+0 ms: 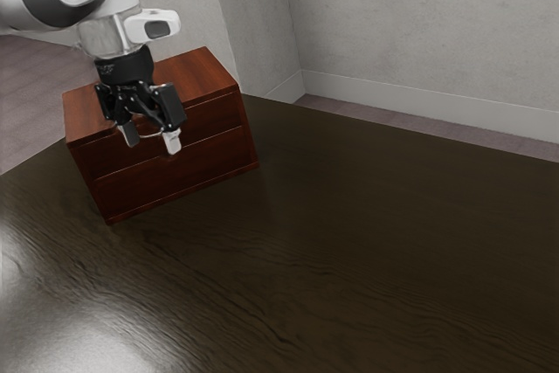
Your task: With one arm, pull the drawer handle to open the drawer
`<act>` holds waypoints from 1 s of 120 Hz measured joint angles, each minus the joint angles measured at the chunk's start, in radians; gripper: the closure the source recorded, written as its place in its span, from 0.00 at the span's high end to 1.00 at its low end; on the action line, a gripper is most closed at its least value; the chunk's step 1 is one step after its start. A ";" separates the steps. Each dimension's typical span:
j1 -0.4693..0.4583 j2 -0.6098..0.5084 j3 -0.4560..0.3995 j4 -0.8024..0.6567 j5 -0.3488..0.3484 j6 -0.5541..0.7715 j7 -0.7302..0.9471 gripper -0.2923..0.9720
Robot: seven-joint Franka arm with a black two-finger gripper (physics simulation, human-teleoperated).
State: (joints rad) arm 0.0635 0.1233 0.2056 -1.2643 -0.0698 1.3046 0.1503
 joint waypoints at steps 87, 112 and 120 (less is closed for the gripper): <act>0.023 -0.176 -0.004 0.129 0.066 -0.113 0.063 0.77; 0.004 -0.153 0.006 0.138 0.090 -0.028 0.167 0.77; 0.016 -0.144 -0.004 0.134 0.116 0.011 0.217 0.77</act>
State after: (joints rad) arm 0.0792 -0.0202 0.2018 -1.1299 0.0462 1.3155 0.3670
